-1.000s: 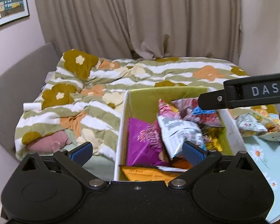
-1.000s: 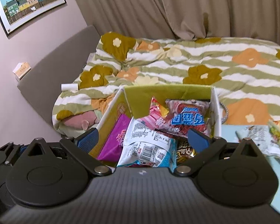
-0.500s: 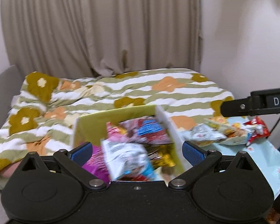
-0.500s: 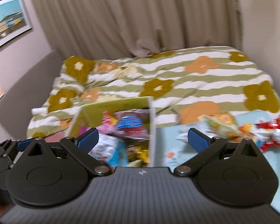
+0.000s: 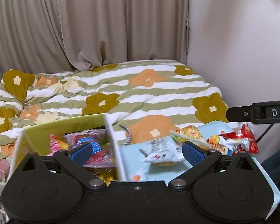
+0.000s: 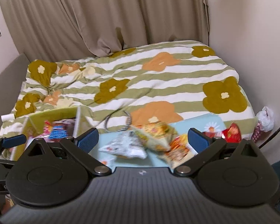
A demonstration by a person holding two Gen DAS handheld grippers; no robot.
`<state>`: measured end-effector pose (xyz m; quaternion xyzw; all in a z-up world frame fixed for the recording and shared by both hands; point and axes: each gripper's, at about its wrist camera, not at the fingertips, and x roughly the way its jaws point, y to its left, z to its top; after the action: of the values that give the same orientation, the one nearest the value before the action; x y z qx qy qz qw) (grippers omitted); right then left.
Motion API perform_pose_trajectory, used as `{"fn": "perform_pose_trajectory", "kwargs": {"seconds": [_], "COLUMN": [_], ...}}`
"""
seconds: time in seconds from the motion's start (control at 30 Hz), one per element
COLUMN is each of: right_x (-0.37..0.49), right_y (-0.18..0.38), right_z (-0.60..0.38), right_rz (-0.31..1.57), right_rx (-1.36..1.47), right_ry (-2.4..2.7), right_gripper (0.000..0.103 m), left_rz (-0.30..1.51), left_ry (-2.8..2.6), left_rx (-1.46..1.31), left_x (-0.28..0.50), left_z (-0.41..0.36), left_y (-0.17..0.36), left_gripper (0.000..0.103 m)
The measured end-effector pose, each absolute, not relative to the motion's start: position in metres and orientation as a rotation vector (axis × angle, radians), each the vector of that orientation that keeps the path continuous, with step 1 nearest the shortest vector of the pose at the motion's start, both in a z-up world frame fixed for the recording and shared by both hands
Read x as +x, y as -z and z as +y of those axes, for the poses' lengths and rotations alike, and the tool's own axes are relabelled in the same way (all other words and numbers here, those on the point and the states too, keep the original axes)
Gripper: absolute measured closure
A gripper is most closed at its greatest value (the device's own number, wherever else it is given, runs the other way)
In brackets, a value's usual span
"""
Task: Organize snacks
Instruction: 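Move both tools back to the mat and grasp the remaining bags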
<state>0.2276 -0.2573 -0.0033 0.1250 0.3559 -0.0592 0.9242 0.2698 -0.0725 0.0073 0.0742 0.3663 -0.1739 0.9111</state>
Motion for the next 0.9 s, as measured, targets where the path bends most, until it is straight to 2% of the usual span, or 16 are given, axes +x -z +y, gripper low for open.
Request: {"fn": "perform_pose_trajectory", "kwargs": {"seconds": [0.47, 0.7, 0.9], "right_x": [0.326, 0.371, 0.391], "right_y": [0.064, 0.112, 0.135], "right_z": [-0.316, -0.322, -0.32], "right_rz": [0.837, 0.955, 1.004], "right_rx": [-0.068, -0.103, -0.196], "right_ry": [-0.244, -0.434, -0.599], "right_gripper": [0.0, 0.0, 0.0], "left_rz": [0.967, 1.082, 1.128], "left_ry": [0.309, 0.284, 0.295], "left_rx": [0.163, 0.186, 0.183], "left_x": [0.351, 0.374, 0.387], "left_z": [-0.153, -0.166, -0.171], "left_y": [0.071, 0.116, 0.133], "left_gripper": [0.0, 0.0, 0.001]}}
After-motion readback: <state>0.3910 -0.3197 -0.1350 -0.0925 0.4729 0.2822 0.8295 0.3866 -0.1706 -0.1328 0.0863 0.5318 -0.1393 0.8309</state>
